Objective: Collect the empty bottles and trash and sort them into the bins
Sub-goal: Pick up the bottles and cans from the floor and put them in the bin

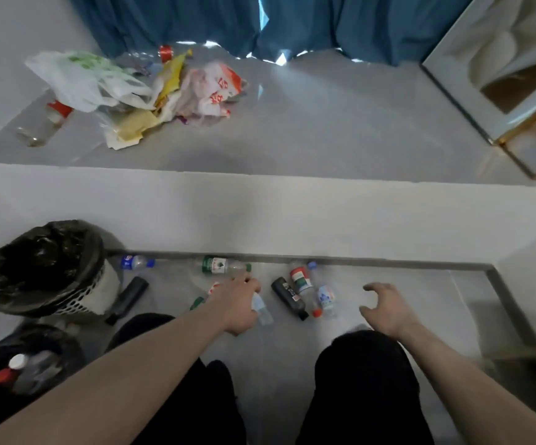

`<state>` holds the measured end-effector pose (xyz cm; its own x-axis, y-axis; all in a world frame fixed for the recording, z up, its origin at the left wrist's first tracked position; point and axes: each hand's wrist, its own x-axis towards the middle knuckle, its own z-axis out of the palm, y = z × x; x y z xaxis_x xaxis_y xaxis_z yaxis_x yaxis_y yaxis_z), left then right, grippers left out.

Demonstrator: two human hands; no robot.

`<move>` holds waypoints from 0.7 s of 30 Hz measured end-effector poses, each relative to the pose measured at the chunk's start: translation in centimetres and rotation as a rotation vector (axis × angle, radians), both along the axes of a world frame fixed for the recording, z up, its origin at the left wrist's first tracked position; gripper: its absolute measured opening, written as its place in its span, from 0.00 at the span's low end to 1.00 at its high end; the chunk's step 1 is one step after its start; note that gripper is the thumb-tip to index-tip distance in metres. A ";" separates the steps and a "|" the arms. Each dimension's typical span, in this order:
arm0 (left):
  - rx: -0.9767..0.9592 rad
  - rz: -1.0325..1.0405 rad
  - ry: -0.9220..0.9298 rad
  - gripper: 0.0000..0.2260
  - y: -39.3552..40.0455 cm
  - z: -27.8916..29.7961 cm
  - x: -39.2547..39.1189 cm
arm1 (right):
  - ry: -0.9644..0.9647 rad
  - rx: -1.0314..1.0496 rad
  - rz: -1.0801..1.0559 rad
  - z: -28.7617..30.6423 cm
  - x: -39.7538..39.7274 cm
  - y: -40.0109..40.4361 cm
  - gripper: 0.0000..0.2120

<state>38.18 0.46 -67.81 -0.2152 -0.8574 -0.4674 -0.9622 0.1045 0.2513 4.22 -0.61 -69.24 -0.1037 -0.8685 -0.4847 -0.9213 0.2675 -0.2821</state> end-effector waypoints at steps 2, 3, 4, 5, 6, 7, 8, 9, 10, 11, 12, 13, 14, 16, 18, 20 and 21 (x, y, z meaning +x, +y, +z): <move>0.108 -0.046 -0.027 0.26 -1.1 -1.9 -1.8 | 0.015 0.114 -0.079 -3.3 -3.8 2.2 0.28; 0.145 -0.069 -0.031 0.27 -1.8 -2.9 -2.8 | 0.030 0.178 -0.115 -4.9 -5.6 3.4 0.29; 0.170 -0.082 -0.031 0.27 -2.6 -3.8 -3.8 | 0.039 0.238 -0.152 -6.3 -7.1 4.6 0.29; 0.191 -0.088 -0.031 0.27 -3.4 -4.7 -4.9 | 0.040 0.292 -0.190 -7.7 -8.6 5.7 0.29; 0.207 -0.090 -0.030 0.27 -4.2 -5.6 -6.0 | 0.040 0.340 -0.228 -9.2 -10.1 6.7 0.29; 0.221 -0.092 -0.024 0.28 -5.0 -6.4 -7.2 | 0.039 0.381 -0.274 -10.5 -11.3 7.4 0.29; 0.233 -0.097 -0.019 0.28 -5.7 -7.2 -8.6 | 0.035 0.412 -0.323 -11.9 -12.3 7.9 0.30; 0.244 -0.105 -0.012 0.28 -6.4 -8.1 -10.0 | 0.034 0.422 -0.363 -13.3 -13.0 8.1 0.33; 0.257 -0.118 -0.004 0.29 -7.0 -9.2 -11.4 | 0.037 0.431 -0.396 -14.3 -13.1 8.0 0.35; 0.275 -0.133 0.007 0.29 -7.5 -10.3 -12.9 | 0.042 0.430 -0.411 -14.9 -12.8 7.6 0.37; 0.296 -0.145 0.022 0.30 -8.0 -11.6 -14.2 | 0.044 0.429 -0.405 -15.5 -12.3 7.0 0.38; 0.317 -0.151 0.035 0.30 -8.5 -13.0 -15.6 | 0.040 0.430 -0.389 -16.2 -11.7 6.2 0.38; 0.332 -0.155 0.045 0.30 -9.1 -14.5 -16.9 | 0.015 0.424 -0.375 -17.1 -11.0 5.1 0.38; 0.362 -0.132 0.069 0.31 -10.6 -17.1 -19.2 | -0.048 0.420 -0.353 -19.3 -9.9 3.0 0.39; 0.417 -0.056 0.113 0.34 -12.5 -19.9 -21.4 | -0.118 0.412 -0.345 -21.9 -8.7 0.5 0.39; 0.485 0.047 0.151 0.35 -14.6 -23.2 -23.6 | -0.210 0.426 -0.386 -24.8 -7.7 -1.9 0.36; 0.512 0.106 0.153 0.36 -15.8 -24.8 -24.6 | -0.259 0.448 -0.406 -26.5 -7.3 -2.9 0.34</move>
<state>13.63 -15.33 -92.61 -0.2379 -0.5493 -0.8010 -0.9095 -0.1636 0.3823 -3.09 -3.53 -95.73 -0.2117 -0.4931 -0.8438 -0.6397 0.7227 -0.2619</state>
